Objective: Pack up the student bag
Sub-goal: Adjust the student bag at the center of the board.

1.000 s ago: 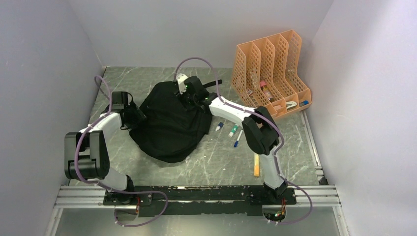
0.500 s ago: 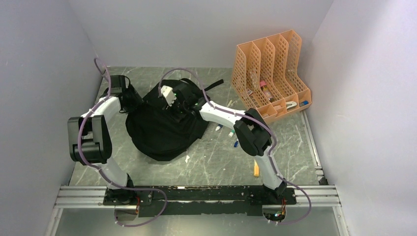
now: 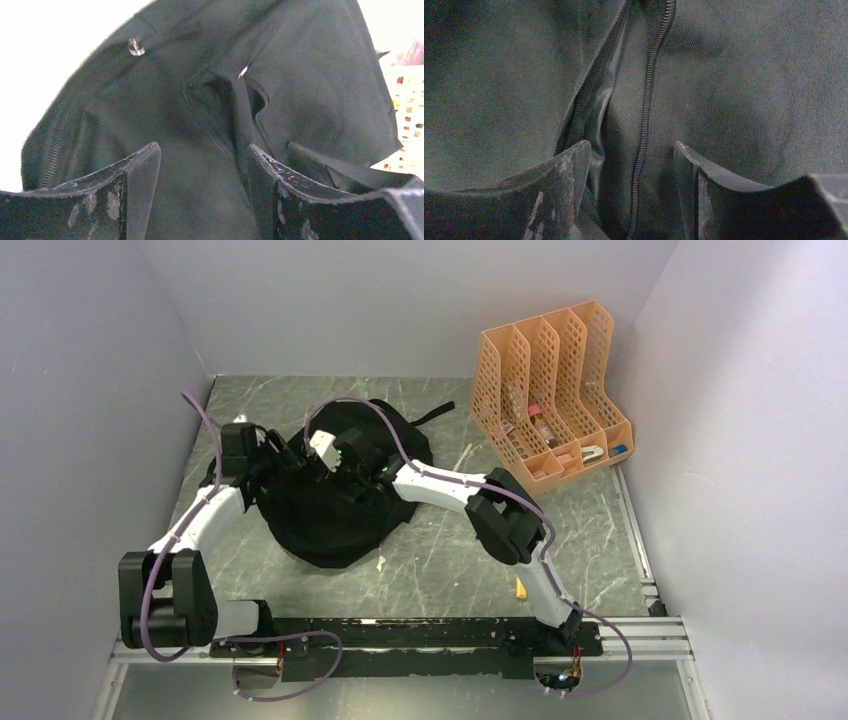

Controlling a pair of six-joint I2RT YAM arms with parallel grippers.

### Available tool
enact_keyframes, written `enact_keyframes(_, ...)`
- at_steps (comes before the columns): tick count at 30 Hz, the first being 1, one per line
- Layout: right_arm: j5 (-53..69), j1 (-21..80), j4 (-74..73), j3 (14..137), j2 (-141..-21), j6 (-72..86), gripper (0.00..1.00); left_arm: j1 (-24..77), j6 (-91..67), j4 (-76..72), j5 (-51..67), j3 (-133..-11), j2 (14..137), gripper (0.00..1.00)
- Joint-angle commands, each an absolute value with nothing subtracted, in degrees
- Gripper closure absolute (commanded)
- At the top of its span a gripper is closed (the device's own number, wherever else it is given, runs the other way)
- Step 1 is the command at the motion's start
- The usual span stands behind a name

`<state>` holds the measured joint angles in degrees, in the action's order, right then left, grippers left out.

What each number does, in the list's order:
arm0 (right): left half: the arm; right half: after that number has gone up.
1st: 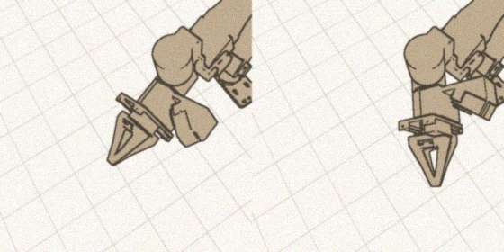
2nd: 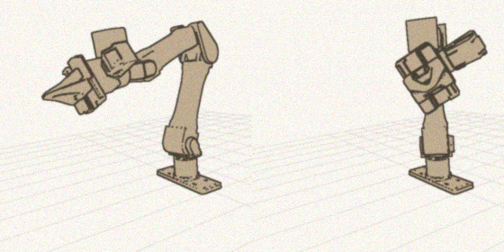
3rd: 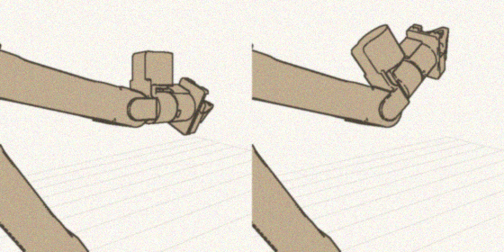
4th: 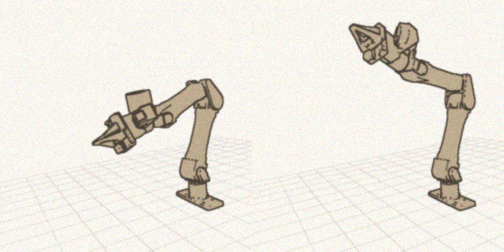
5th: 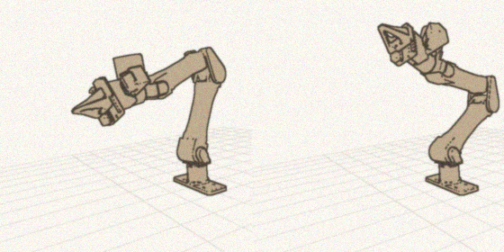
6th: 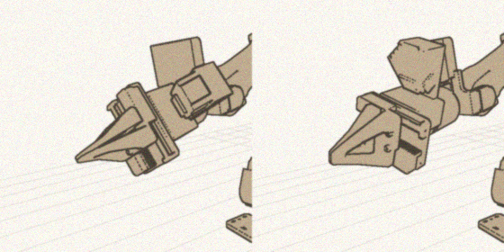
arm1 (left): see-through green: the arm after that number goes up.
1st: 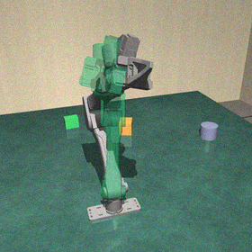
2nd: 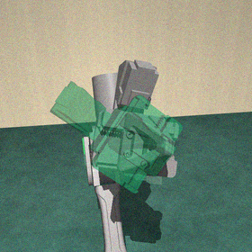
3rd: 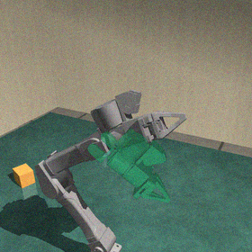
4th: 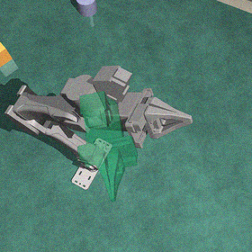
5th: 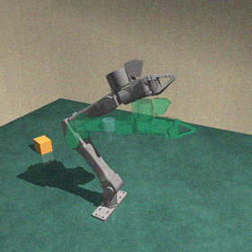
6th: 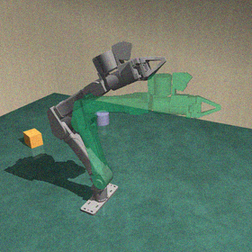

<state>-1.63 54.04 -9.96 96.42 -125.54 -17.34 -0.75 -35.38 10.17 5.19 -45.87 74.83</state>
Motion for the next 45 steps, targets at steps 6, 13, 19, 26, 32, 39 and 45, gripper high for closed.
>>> enact_keyframes(6, -3.7, 55.0, -3.8, 89.8, -124.2, -14.7, 0.34, 5.7, -43.8, -1.5, 10.1, -40.5, 77.1, 0.31)
enact_keyframes(13, -1.8, 54.9, -3.4, 88.9, -123.6, -12.4, 0.36, 6.4, -47.0, -5.0, 8.4, -39.5, 79.4, 0.31)
enact_keyframes(19, -4.4, 54.7, -2.8, 88.6, -123.2, -11.3, 0.37, 6.5, -47.6, -1.5, 6.0, -38.4, 83.3, 0.41)
enact_keyframes(26, -11.7, 53.9, -3.1, 90.5, -124.3, -12.1, 0.33, 6.4, -47.3, -2.4, 4.6, -34.5, 83.2, 0.59)
enact_keyframes(32, -19.8, 53.9, -3.9, 95.4, -128.2, -14.9, 0.31, 6.4, -46.3, -2.3, 5.1, -33.8, 83.8, 0.7)
enact_keyframes(39, -25.3, 53.9, -4.2, 98.8, -131.7, -18.5, 0.34, 6.4, -45.9, -2.6, 6.0, -33.9, 84.3, 0.75)
enact_keyframes(45, -24.5, 53.8, -1.7, 96.6, -128.4, -17.1, 0.58, 6.4, -46.0, -3.7, 7.4, -33.9, 85.0, 0.79)
